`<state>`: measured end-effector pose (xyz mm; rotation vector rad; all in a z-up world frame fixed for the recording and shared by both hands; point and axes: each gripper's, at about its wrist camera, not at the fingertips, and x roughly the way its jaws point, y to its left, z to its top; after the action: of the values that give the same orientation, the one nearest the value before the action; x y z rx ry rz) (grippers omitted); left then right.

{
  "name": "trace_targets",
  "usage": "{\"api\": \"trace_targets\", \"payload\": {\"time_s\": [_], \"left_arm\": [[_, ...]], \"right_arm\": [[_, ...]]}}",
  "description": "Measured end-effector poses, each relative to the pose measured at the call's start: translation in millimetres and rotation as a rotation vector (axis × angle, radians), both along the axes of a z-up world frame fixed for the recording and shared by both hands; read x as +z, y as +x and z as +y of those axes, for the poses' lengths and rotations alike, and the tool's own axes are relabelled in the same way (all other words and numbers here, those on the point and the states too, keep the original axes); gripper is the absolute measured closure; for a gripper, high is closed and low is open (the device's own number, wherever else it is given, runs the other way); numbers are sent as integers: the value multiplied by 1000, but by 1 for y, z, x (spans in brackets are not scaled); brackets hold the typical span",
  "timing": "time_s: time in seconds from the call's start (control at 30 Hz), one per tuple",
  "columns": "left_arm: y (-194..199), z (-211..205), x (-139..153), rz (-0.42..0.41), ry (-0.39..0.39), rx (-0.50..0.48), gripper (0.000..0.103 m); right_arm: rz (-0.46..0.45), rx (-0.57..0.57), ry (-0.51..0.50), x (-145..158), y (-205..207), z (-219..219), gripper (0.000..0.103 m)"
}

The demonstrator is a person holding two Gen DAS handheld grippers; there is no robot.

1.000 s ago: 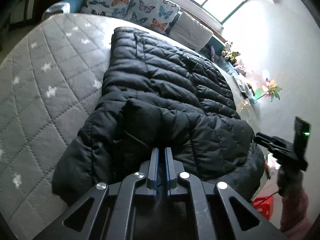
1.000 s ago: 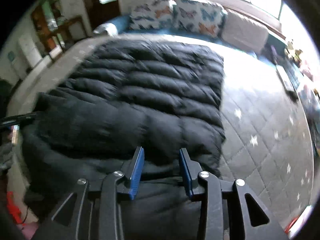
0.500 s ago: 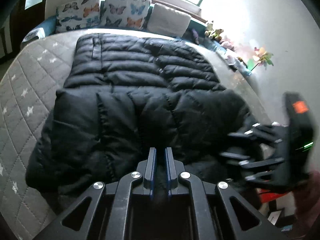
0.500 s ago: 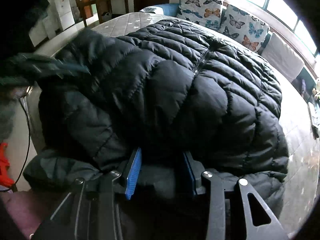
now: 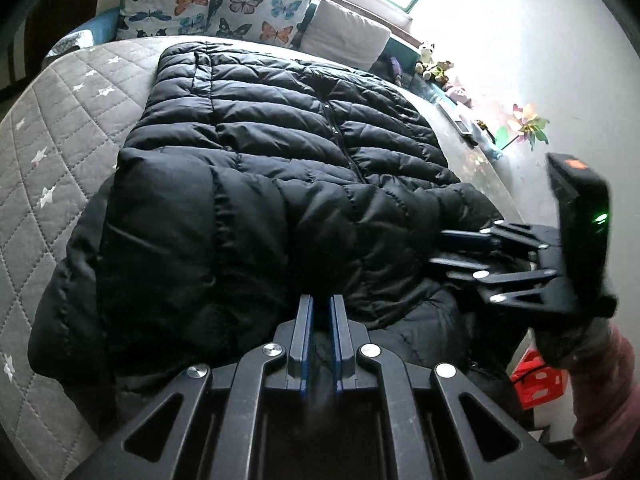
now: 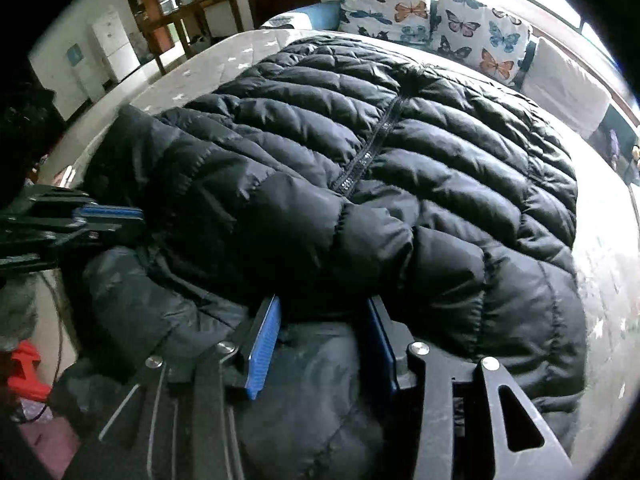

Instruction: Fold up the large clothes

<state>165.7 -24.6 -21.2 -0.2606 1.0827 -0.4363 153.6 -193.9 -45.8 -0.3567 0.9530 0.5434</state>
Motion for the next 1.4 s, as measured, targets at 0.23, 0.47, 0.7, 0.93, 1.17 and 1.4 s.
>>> {"api": "trace_targets", "payload": {"time_s": [0.23, 0.47, 0.7, 0.93, 1.17, 1.4], "left_arm": [[1, -1, -2, -5, -6, 1, 92], [-7, -1, 8, 6, 19, 9, 92], [-43, 7, 33, -35, 24, -1, 92], [-107, 11, 52, -20, -12, -64, 92], [-144, -18, 35, 123, -58, -180, 92], [-168, -45, 26, 138, 48, -286, 92]], "right_arm": [[-21, -68, -61, 19, -14, -46, 55], [-38, -73, -49, 9, -21, -56, 55], [-44, -45, -55, 4, -32, -58, 50], [-133, 1, -45, 20, -57, -60, 50], [-233, 133, -180, 22, -113, -67, 46], [-354, 305, -357, -17, -169, -70, 43]]}}
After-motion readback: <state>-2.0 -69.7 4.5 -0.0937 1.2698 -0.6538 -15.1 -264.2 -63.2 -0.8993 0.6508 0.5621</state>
